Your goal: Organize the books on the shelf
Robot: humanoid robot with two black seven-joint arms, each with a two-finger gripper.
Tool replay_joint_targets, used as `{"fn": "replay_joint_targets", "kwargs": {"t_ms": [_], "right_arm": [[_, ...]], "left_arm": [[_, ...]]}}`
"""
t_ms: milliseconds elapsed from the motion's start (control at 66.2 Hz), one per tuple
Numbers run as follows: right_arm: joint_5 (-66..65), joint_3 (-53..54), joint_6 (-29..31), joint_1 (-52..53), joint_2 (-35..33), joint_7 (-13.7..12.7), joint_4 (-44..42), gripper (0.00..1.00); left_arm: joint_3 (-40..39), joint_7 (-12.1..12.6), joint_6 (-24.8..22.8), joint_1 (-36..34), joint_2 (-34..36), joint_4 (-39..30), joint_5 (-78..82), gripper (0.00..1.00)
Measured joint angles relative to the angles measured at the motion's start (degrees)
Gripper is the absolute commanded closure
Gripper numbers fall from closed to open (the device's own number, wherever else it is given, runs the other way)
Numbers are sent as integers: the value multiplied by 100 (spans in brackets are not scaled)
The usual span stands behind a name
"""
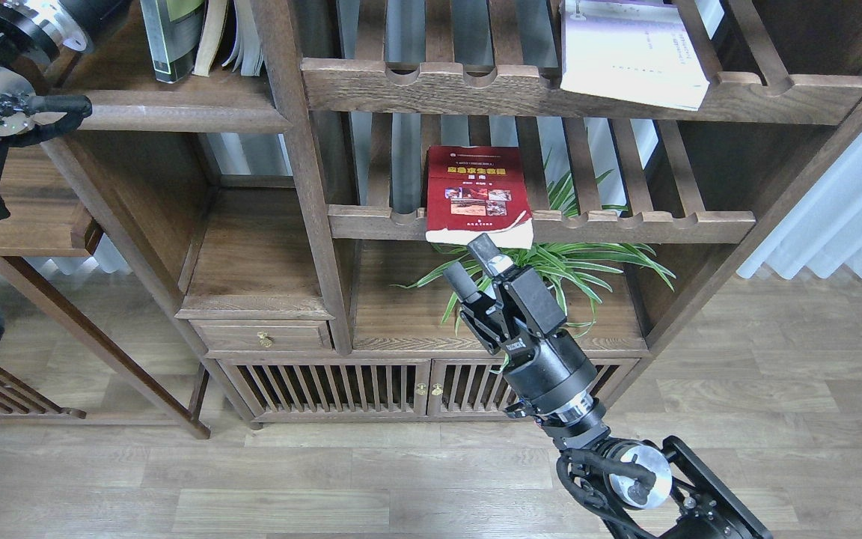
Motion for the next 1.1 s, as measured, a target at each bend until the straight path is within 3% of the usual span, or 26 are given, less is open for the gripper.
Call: {"fn": "replay_joint_targets", "kwargs": {"t_ms": [378,408,423,559,619,710,771,922,1012,1103], "right_arm": [[3,8,0,0,0,0,0,1],[3,8,0,0,0,0,0,1],[3,9,0,0,0,0,0,1],[3,65,0,0,0,0,0,1],[3,74,0,0,0,0,0,1],[6,78,0,0,0,0,0,1],[10,79,0,0,0,0,0,1],[26,79,0,0,0,0,0,1],[29,79,0,-2,0,0,0,1],[30,81,0,-2,0,0,0,1]], "left_arm": [[6,211,0,47,118,-184,-29,72],[10,213,0,47,130,-213,-29,63],[12,213,0,47,139,-233,-29,46],[24,251,0,66,171,-402,-34,42],[24,262,0,72,174,-460,-42,32],[19,285,0,74,175,-503,-51,29],[19,311,0,73,176,-508,-51,19],[19,398,0,58,200,-509,-43,18],[21,414,-1,50,239,-509,-42,10],[22,415,-1,41,267,-532,-42,9]]}}
